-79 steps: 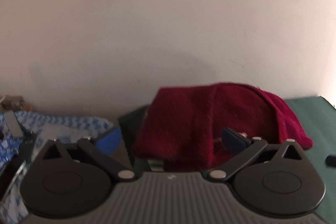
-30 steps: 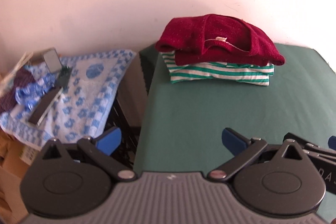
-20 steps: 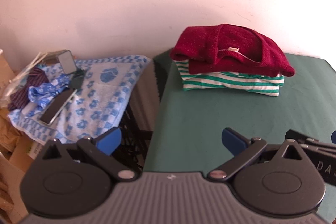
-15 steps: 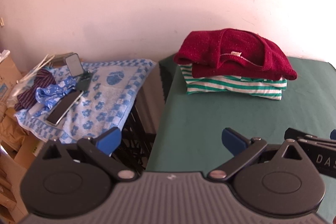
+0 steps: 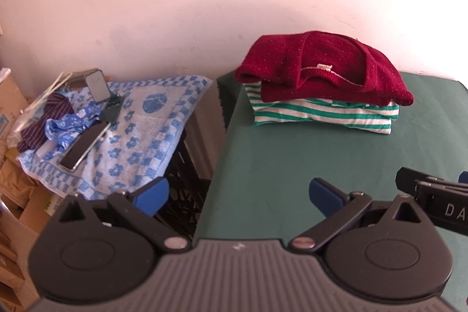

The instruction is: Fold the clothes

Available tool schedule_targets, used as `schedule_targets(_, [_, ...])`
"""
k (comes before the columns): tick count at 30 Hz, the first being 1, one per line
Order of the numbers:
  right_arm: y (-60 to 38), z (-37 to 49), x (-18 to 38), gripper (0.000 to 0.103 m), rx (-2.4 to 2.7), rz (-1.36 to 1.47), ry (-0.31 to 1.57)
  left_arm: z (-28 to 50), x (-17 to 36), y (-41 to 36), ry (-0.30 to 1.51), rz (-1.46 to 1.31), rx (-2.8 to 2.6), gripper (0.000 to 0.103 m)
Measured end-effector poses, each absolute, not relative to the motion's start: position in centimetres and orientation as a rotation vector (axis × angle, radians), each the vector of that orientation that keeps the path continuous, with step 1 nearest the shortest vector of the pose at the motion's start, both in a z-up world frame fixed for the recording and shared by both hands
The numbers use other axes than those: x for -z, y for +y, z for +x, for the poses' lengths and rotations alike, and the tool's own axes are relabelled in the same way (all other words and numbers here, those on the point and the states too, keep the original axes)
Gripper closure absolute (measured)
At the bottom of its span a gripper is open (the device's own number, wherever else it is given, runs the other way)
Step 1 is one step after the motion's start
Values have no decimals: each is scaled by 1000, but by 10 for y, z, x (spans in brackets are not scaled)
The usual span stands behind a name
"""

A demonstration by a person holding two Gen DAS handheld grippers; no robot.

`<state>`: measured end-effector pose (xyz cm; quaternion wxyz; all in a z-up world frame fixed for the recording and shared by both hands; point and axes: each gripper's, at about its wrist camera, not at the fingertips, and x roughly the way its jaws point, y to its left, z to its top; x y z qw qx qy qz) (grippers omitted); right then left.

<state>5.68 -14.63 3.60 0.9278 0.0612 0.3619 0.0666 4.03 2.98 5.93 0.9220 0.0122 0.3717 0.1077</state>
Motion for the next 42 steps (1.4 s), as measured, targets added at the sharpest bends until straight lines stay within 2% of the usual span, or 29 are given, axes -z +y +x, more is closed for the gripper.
schedule_targets(13, [-148, 61, -27, 5, -94, 129, 753, 57, -46, 28, 794, 5, -189, 1])
schedule_targets(28, [-153, 62, -21, 5, -83, 149, 739, 61, -35, 31, 723, -15, -99, 0])
schedule_targets(37, [-148, 63, -24, 5, -80, 99, 729, 58, -40, 24, 681, 103, -150, 0])
schedule_targets(42, [-144, 64, -23, 5, -76, 88, 745, 66, -34, 34, 773, 25, -96, 1])
